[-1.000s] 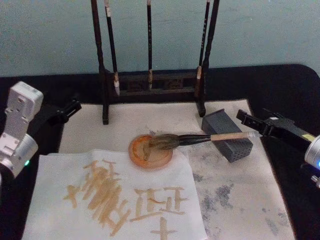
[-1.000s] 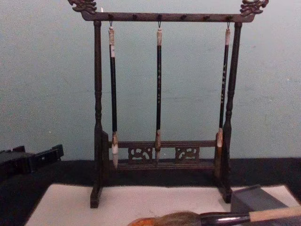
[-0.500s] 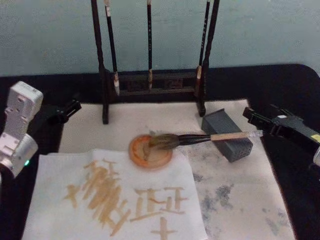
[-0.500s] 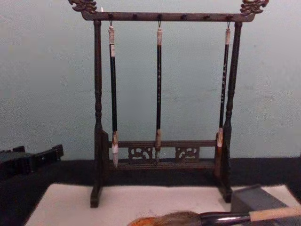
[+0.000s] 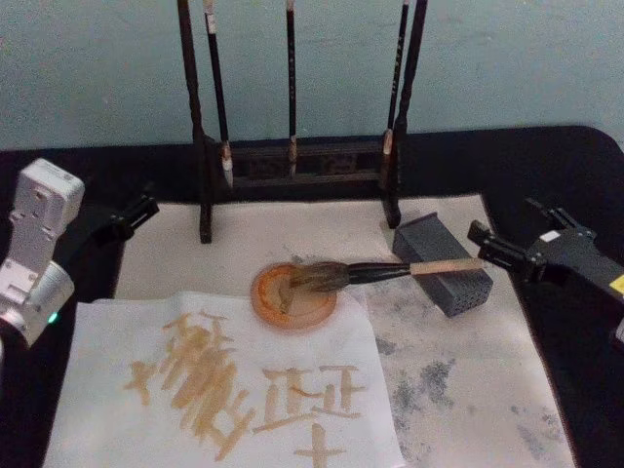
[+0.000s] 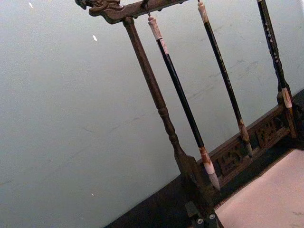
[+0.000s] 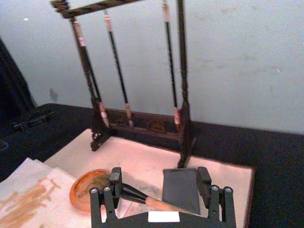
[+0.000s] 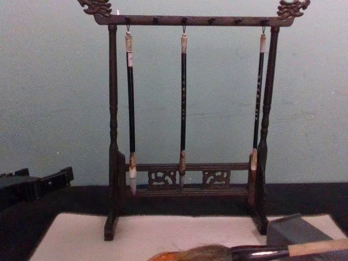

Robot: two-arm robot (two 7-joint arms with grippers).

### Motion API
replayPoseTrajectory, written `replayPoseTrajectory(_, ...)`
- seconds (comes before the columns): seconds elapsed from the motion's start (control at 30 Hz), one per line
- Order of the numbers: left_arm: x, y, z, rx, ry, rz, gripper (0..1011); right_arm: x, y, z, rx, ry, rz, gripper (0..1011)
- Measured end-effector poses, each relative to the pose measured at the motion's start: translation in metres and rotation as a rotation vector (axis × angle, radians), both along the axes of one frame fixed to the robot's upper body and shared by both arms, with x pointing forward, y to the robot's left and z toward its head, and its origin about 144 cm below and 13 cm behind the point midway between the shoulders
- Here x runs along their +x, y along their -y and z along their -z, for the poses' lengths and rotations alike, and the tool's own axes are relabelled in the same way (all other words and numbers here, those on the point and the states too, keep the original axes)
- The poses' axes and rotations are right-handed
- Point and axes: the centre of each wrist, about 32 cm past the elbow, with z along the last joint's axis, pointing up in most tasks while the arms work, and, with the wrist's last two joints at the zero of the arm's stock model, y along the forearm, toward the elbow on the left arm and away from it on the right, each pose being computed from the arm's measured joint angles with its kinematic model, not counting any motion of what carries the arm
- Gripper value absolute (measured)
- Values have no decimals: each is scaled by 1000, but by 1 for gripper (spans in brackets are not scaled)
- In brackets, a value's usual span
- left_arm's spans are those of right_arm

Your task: Pick up the brush from the inkstone, write on the paper, then place the brush back to its original position.

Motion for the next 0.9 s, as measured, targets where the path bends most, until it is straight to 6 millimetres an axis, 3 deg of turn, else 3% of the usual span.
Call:
replayPoseTrajectory(0.43,0,0,0,0,0,0,1002,-24,-17,4,-154,164,-96,1008)
replayPoseTrajectory(0.9,0,0,0,0,0,0,1002,-29,-32,14,-222,246,-129,1008)
